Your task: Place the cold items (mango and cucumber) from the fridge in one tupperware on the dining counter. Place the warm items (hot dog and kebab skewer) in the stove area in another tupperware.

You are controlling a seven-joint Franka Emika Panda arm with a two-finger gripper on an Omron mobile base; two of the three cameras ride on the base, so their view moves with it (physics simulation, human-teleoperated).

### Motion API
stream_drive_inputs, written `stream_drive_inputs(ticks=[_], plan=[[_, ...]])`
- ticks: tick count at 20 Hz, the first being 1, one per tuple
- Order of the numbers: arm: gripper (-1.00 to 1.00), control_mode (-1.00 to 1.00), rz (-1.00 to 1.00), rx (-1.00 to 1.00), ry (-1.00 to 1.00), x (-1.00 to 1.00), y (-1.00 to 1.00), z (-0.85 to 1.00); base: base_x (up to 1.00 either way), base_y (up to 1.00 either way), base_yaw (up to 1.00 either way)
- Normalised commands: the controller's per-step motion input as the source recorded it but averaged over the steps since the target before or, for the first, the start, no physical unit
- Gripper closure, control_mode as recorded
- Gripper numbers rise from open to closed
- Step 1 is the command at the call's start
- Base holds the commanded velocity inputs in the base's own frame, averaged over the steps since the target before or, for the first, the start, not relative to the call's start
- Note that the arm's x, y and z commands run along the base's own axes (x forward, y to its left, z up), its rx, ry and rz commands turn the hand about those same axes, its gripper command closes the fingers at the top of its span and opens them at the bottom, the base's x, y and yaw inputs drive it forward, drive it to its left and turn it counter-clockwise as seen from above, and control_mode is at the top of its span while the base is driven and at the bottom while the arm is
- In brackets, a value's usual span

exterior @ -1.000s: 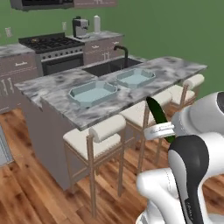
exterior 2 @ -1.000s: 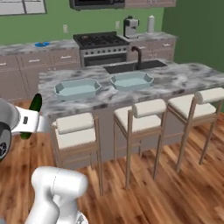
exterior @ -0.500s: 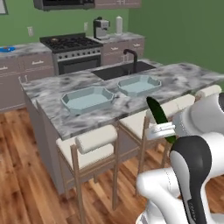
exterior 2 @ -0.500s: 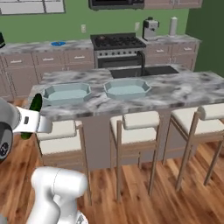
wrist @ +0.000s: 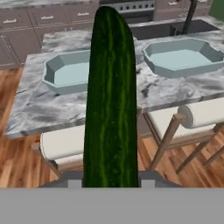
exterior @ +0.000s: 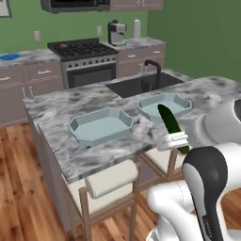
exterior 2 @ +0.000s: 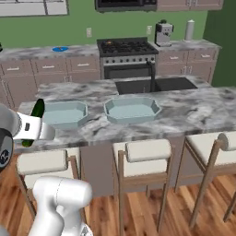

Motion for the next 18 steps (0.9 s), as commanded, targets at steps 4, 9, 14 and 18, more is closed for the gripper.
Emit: stream_drive_inputs(ticks=[4, 9, 14, 18], plan=[[1.00, 1.00, 0.00, 0.00, 0.00, 0.00, 0.00, 0.00, 0.55, -0.32, 0.38], [1.00, 1.00, 0.00, 0.00, 0.00, 0.00, 0.00, 0.00, 0.57, -0.21, 0.35], [1.00, 1.00, 0.00, 0.00, 0.00, 0.00, 0.00, 0.00, 0.63, -0.04, 0.14], [1.00, 1.00, 0.00, 0.00, 0.00, 0.00, 0.00, 0.00, 0.68, 0.00, 0.00]])
